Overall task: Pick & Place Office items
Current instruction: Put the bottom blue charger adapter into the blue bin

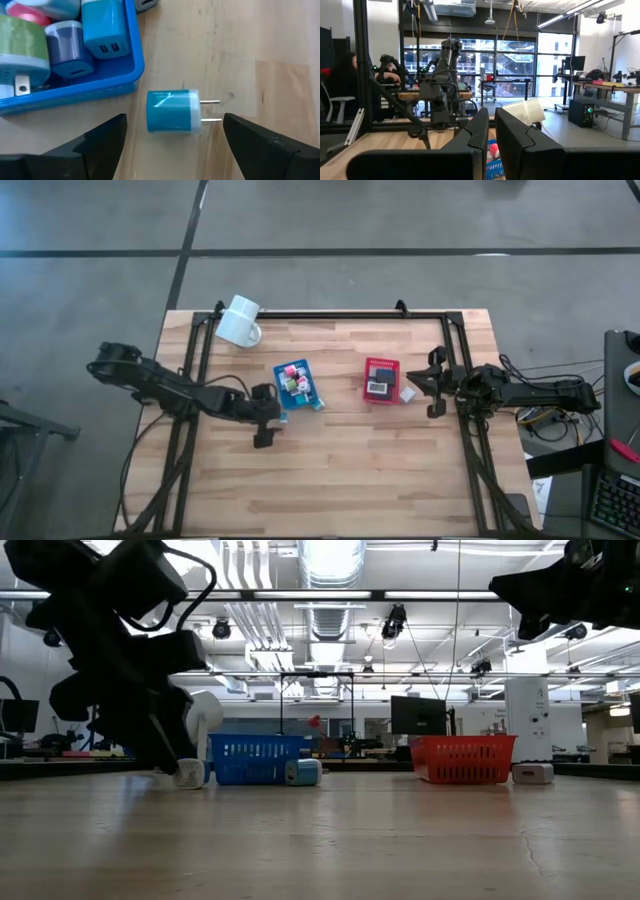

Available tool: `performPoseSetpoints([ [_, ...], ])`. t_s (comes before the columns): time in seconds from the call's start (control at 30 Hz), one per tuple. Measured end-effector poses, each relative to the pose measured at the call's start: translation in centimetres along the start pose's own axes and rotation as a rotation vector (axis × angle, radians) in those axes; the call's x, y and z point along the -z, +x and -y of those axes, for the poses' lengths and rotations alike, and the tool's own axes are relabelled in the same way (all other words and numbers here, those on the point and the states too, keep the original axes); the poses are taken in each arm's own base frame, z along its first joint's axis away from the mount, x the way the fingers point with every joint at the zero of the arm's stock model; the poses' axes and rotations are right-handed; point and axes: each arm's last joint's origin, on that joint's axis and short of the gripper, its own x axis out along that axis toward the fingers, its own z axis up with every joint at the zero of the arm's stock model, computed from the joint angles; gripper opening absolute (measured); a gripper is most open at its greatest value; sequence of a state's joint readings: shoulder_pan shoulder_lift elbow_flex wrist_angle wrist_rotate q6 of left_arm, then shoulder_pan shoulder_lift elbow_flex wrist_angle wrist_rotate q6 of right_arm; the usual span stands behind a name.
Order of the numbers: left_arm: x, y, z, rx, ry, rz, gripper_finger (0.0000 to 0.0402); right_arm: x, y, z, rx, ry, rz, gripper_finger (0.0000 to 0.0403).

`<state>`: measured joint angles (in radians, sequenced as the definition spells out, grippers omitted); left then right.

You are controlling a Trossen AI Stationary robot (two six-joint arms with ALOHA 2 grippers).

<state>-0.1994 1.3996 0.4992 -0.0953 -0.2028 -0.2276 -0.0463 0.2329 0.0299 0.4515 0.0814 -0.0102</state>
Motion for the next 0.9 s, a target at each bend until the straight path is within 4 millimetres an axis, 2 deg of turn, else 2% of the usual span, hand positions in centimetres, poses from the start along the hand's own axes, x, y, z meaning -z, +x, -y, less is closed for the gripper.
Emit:
performPoseSetpoints([
  [0.57,0.01,0.52,-0.15,-0.004,0.030,0.006,0.0332,0.02,0.00,-0.01,-0.001,-0.012,-0.002,0.0029],
  [0.7,0.11,0.55,-0.17,-0.003,0.027,0.003,0.0311,0.03,0.00,0.00,-0.001,-0.011,-0.003,0.0029],
  [0.9,-0.06,0.55,-0.12,0.003,0.019,0.023,0.0253,0.03,0.00,0.00,-0.001,-0.009,-0.003,0.0029],
])
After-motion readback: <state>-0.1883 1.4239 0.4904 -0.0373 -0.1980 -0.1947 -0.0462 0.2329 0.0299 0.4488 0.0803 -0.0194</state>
